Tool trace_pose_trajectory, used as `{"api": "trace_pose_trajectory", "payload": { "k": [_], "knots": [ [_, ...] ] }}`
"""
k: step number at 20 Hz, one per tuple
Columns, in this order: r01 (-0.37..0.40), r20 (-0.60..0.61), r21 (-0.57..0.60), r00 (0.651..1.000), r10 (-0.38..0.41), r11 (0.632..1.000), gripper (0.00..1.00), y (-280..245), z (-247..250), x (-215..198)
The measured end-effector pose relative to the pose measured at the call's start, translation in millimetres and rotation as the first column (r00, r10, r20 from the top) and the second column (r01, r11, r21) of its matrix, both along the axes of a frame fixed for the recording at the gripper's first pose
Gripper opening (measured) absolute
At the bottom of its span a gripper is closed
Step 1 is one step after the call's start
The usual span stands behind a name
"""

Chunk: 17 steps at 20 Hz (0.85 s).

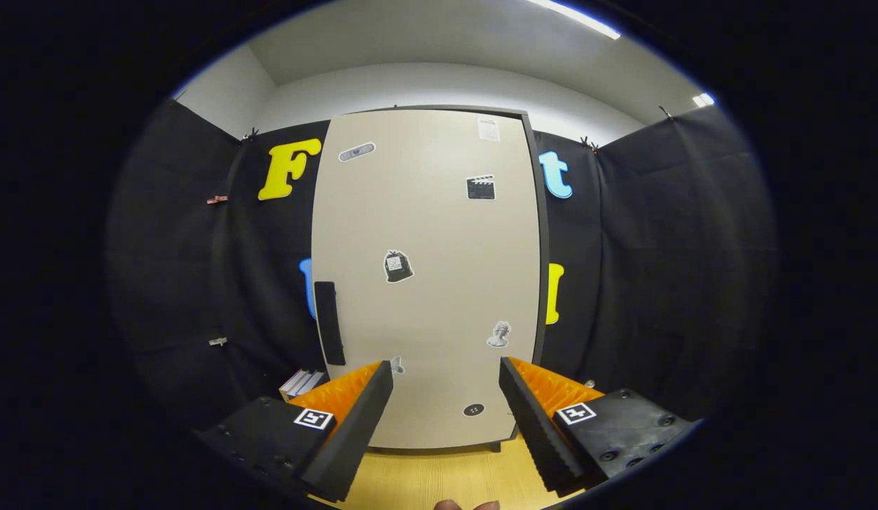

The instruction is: Open the shoe cabinet door, grab the shoes and put them into the shoe cabinet, then close the shoe cabinet door.

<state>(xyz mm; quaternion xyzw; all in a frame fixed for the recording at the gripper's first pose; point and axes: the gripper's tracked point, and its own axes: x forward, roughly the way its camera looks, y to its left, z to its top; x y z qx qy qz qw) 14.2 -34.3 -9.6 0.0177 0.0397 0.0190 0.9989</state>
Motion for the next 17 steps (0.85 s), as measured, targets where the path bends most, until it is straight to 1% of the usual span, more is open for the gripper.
{"api": "trace_pose_trajectory", "payload": {
  "k": [10, 17],
  "knots": [
    [0.010, 0.000, -0.009, 1.000, -0.010, 1.000, 0.98, -3.7, -0.7, 0.5],
    [-0.001, -0.002, -0.006, 1.000, 0.001, 1.000, 0.98, 0.5, -2.8, 2.9]
  ]
}}
